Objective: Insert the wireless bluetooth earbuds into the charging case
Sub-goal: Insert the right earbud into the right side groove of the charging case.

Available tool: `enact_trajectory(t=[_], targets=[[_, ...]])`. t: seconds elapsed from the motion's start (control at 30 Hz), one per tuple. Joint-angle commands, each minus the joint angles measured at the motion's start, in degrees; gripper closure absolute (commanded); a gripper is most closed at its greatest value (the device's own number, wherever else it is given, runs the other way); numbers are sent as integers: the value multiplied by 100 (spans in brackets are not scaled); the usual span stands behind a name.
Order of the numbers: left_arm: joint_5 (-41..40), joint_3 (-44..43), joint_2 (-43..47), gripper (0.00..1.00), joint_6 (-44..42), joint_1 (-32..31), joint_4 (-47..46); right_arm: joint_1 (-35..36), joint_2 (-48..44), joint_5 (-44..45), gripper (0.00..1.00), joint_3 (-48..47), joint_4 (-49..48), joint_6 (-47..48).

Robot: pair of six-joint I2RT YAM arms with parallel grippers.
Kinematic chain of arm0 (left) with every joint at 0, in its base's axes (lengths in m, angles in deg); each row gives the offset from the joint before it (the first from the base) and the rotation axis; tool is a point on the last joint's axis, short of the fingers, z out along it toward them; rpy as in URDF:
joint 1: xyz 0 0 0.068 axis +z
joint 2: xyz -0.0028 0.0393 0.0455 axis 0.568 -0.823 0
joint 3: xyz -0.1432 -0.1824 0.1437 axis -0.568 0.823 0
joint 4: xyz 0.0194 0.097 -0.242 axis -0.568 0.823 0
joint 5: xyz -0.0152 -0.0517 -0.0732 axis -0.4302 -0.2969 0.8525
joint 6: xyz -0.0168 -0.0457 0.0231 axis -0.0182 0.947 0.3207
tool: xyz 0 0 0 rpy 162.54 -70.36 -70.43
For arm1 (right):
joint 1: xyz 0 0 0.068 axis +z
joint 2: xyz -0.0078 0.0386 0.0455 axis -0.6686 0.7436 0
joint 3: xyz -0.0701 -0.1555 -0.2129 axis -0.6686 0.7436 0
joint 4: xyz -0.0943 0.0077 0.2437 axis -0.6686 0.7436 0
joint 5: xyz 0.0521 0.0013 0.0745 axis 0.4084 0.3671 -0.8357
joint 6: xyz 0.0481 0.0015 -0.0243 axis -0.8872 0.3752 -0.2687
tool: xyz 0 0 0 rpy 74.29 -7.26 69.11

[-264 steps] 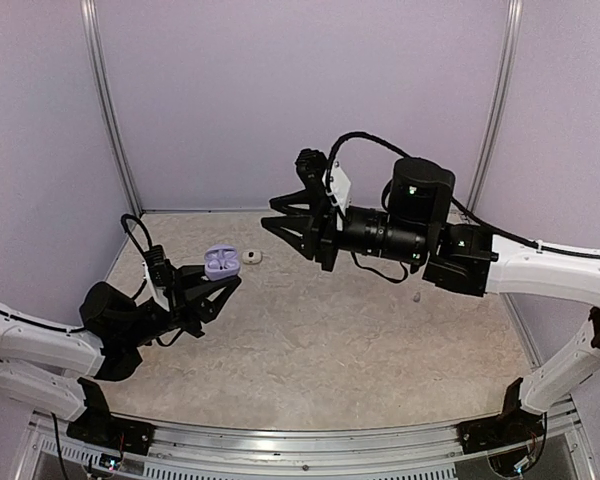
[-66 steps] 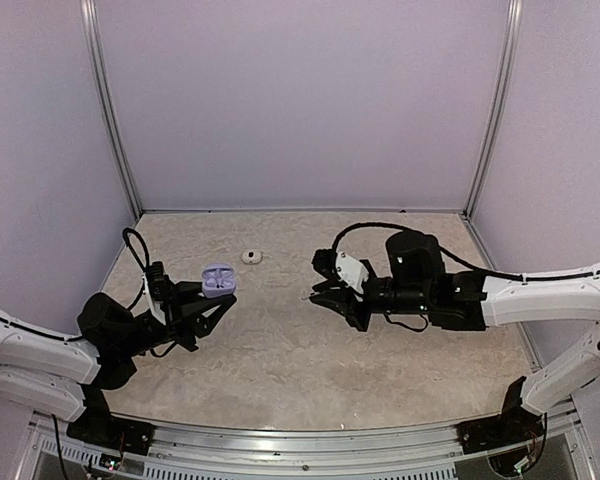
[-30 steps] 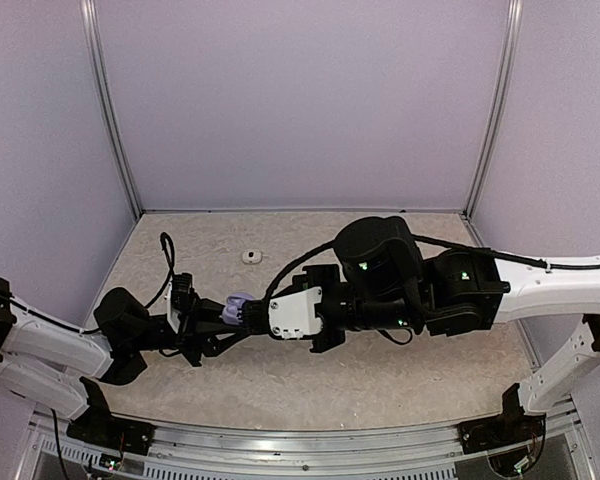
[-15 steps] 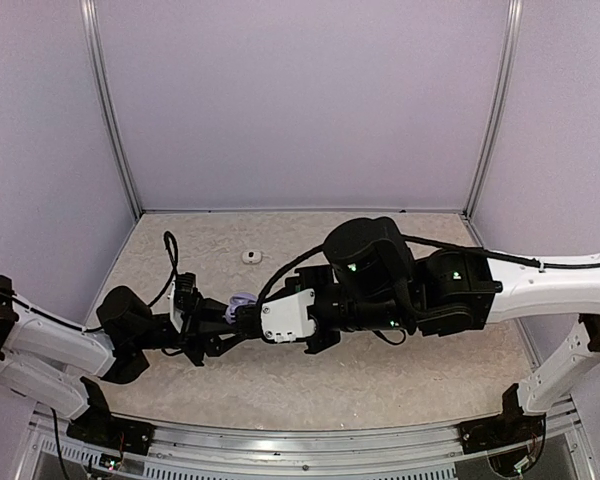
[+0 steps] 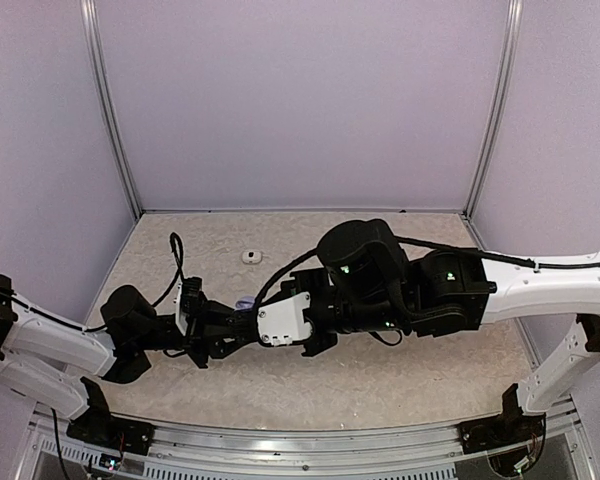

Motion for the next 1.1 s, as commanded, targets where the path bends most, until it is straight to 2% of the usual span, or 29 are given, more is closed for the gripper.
enact_trajectory(t=[0.0,0.27,0.63,0.87,1.07], targets=[[-33,-163,13,96,-140,-38,21,61,35,-352,92,-169,182,70],[-64,-189,10,96,-253,-107,123,65,121,-596,90,-282,496,18],[-88,-183,32,96,-253,-153,28,61,184,-711,82,-328,584,-17],[-117,-63,62,96,-144,-134,-147,61,175,-695,68,-318,563,-15],[-175,-58,98,96,-165,-103,-171,65,133,-647,62,-256,429,31]])
